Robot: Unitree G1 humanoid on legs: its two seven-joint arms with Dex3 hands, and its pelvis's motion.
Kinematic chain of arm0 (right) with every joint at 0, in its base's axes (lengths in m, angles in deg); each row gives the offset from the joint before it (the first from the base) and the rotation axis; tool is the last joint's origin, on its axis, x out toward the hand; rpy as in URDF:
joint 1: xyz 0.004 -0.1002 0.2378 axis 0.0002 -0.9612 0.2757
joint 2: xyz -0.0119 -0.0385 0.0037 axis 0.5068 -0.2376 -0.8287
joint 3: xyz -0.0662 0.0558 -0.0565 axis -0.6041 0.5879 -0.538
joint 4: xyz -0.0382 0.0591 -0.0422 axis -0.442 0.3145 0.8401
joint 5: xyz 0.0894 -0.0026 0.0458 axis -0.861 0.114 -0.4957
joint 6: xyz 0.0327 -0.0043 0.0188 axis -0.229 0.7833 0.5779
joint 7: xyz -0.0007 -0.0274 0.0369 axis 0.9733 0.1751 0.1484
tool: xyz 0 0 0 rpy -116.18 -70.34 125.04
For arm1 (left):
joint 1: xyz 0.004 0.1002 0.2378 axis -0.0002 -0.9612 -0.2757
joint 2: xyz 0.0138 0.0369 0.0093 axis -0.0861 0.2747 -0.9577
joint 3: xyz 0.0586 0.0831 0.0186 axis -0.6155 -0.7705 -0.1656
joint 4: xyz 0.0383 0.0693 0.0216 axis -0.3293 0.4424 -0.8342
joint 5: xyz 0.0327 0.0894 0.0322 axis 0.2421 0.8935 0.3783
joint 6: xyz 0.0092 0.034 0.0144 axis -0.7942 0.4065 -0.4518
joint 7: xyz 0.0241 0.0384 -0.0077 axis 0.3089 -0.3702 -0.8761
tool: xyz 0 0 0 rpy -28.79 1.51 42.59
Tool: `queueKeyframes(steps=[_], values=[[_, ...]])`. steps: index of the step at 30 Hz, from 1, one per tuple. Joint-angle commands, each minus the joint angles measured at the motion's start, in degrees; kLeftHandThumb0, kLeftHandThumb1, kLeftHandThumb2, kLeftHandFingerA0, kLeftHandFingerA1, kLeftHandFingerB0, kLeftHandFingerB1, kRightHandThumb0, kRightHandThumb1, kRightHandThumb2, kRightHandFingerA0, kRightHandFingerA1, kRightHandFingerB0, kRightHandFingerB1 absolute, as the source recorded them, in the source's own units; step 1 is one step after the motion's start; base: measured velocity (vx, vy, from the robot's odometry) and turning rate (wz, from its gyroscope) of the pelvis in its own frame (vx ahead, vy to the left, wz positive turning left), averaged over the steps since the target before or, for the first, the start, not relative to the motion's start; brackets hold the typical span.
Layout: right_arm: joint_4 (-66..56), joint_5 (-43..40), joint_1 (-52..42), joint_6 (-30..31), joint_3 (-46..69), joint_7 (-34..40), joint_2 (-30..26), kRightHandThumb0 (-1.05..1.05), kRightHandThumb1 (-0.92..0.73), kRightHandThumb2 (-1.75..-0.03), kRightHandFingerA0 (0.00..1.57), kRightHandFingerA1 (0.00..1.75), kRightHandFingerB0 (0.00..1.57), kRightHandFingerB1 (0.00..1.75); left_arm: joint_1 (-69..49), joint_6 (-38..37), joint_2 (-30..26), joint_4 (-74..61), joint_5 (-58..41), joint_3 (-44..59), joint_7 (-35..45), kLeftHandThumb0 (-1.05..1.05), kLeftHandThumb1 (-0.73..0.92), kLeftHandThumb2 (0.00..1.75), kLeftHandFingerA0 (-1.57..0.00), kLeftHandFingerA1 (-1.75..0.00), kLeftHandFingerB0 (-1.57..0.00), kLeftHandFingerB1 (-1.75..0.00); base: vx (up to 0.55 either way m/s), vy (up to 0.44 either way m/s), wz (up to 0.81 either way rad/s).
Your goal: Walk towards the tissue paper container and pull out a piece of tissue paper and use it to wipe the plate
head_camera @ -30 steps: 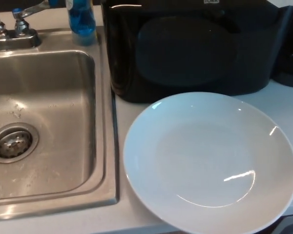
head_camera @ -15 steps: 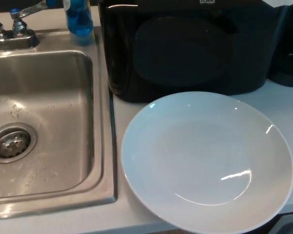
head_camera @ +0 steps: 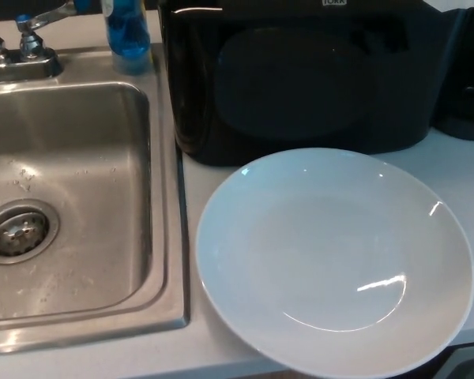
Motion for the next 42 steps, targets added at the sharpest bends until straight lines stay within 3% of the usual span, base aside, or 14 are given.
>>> queueKeyframes(steps=[1, 6, 8, 15, 16, 17, 19, 21, 25, 27, 29, 31, 32, 42], values=[[-40.6, -12.5, -10.4, 7.5, 14.2, 1.0, -1.3, -0.59, -0.56, -0.79, 0.0, 0.2, 0.0, 0.07, 0.1, -4.6, -0.9, -0.3, 1.2, -0.8, -0.3, -0.06, 0.48, 1.09, -1.03, -1.05, -0.94, -0.8, 0.0, 0.0, 0.0], [-42.3, -12.5, -10.4, 9.4, 14.9, 0.3, -0.4, -0.59, -0.56, -0.79, 0.0, 0.2, 0.0, 0.07, 0.1, -4.6, -0.9, -0.3, 1.1, -0.9, -0.3, -0.06, 0.48, 1.09, -1.03, -1.05, -0.94, -0.8, 0.0, 0.0, 0.0], [-55.0, -16.2, -6.8, 19.3, 23.9, 3.0, -7.9, -0.75, -0.54, -0.87, 0.0, 0.1, 0.0, 0.09, 0.5, -4.2, -1.0, 0.3, 0.8, -0.6, -0.2, -0.06, 0.49, 1.08, -1.04, -1.05, -0.94, -0.78, 0.0, 0.0, 0.0], [-57.3, -16.5, -6.0, 22.8, 25.4, 1.7, -6.9, -0.75, -0.54, -0.87, 0.0, 0.1, 0.0, 0.09, 0.5, -4.2, -1.0, 0.3, 0.7, -0.6, -0.2, -0.06, 0.49, 1.08, -1.04, -1.05, -0.94, -0.78, 0.0, 0.0, 0.0], [-59.2, -15.4, 3.4, 27.1, 25.5, -0.5, -17.6, -0.77, -0.52, -0.85, 0.0, 0.08, 0.0, 0.09, 0.0, -4.4, -0.9, 0.1, 0.7, -0.6, -0.1, -0.05, 0.45, 1.15, -1.01, -1.07, -0.92, -0.82, 0.0, 0.0, 0.0], [-61.7, -13.6, 19.3, 33.6, 24.3, -3.7, -34.8, -0.76, -0.5, -0.85, 0.0, 0.1, 0.0, 0.09, -0.8, -4.7, -0.8, -0.3, 0.5, -0.6, 0.2, -0.07, 0.47, 1.1, -1.03, -1.08, -0.92, -0.84, 0.0, 0.0, 0.0], [-62.0, -13.5, 22.7, 35.4, 22.7, -3.7, -36.4, -0.76, -0.5, -0.85, 0.0, 0.1, 0.0, 0.09, -0.9, -4.5, -0.8, -0.4, 0.4, -0.5, 0.4, -0.07, 0.47, 1.1, -1.03, -1.08, -0.92, -0.84, 0.01, 0.004, -0.07], [-59.5, -7.6, 37.3, 39.8, 12.3, -4.8, -40.8, -0.75, -0.45, -0.84, 0.02, 0.13, 0.0, 0.14, -1.1, -4.4, -0.7, -0.5, 0.3, -0.4, 0.4, -0.07, 0.46, 1.12, -1.02, -1.07, -0.93, -0.85, 0.0, 0.0, 0.0], [-59.5, -6.5, 40.4, 42.1, 10.6, -5.3, -41.5, -0.75, -0.45, -0.84, 0.02, 0.13, 0.0, 0.14, -1.2, -4.4, -0.7, -0.5, 0.3, -0.4, 0.4, -0.07, 0.46, 1.12, -1.02, -1.07, -0.93, -0.85, 0.0, 0.0, 0.0], [-56.6, 1.5, 56.4, 48.7, -4.7, -11.0, -44.2, -0.77, -0.46, -0.84, 0.01, 0.14, 0.0, 0.11, -1.5, -4.5, -0.6, 0.1, 1.1, -1.1, 0.0, -0.09, 0.47, 1.07, -1.03, -1.06, -0.92, -0.83, 0.0, 0.0, 0.0], [-56.6, 1.9, 57.2, 49.6, -5.2, -11.1, -44.2, -0.77, -0.46, -0.84, 0.01, 0.14, 0.0, 0.11, -1.5, -4.5, -0.6, 0.1, 1.1, -1.1, 0.0, -0.09, 0.47, 1.07, -1.03, -1.06, -0.92, -0.83, 0.0, 0.0, 0.0], [-51.8, 8.5, 64.8, 43.9, -12.9, -15.6, -42.3, -0.76, -0.55, -0.76, 0.0, 0.18, 0.0, 0.11, -1.5, -4.1, -0.6, 0.1, 1.2, -1.2, -0.1, -0.09, 0.45, 1.06, -1.04, -1.06, -0.91, -0.82, 0.0, 0.0, 0.0], [-47.9, 15.8, 69.9, 42.2, -19.3, -18.5, -39.2, -0.84, -0.51, -0.9, 0.0, 0.14, 0.0, 0.15, -2.7, -5.0, -0.3, -0.1, 1.3, -1.3, 0.1, -0.09, 0.47, 1.07, -1.05, -1.05, -0.93, -0.83, 0.0, 0.0, 0.0], [-40.4, 25.3, 77.4, 40.0, -31.0, -22.7, -35.7, -0.87, -0.55, -0.94, 0.0, 0.15, 0.0, 0.16, -4.2, -5.1, -0.2, -0.2, 0.5, -0.7, 0.7, -0.08, 0.5, 1.02, -1.07, -1.08, -0.96, -0.77, 0.0, 0.0, 0.0]])
